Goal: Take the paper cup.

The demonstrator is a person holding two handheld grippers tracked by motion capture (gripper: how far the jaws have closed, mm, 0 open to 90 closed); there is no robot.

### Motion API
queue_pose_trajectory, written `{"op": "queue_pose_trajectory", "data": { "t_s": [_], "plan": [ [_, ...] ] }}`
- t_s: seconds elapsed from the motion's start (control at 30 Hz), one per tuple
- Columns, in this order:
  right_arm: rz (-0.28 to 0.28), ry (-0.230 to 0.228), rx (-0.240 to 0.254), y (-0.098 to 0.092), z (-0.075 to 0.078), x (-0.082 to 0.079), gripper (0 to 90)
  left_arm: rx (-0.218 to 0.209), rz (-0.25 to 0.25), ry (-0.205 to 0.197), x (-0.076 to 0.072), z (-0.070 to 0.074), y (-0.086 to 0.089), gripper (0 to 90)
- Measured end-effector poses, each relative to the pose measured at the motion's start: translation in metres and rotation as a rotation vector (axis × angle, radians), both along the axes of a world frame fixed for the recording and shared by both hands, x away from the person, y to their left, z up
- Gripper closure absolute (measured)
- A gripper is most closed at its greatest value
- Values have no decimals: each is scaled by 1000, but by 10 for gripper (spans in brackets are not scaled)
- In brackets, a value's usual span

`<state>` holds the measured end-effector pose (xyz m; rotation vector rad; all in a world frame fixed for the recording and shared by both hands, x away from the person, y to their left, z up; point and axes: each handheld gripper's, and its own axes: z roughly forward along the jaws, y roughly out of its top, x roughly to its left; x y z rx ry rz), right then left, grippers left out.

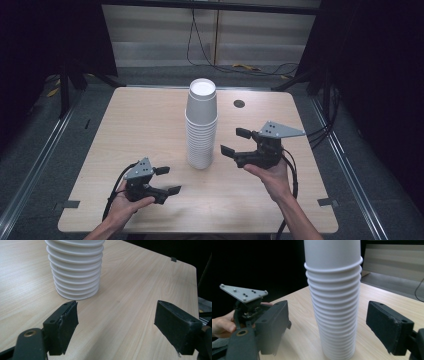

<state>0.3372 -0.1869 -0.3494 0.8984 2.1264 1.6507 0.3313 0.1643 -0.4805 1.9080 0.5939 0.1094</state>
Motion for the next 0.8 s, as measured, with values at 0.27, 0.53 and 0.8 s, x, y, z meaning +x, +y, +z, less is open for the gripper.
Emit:
{"op": "queue_pose_trajectory", "data": {
  "t_s": [0.27,0.53,0.8],
  "plan": [
    [63,-24,39,9,23,15,210,8,-3,1,0,-1,0,177],
    [46,-101,10,18,47,29,207,2,-6,1,1,0,2,173],
    [73,-105,-12,28,60,43,207,-2,-6,7,1,-1,2,173]
  ]
}}
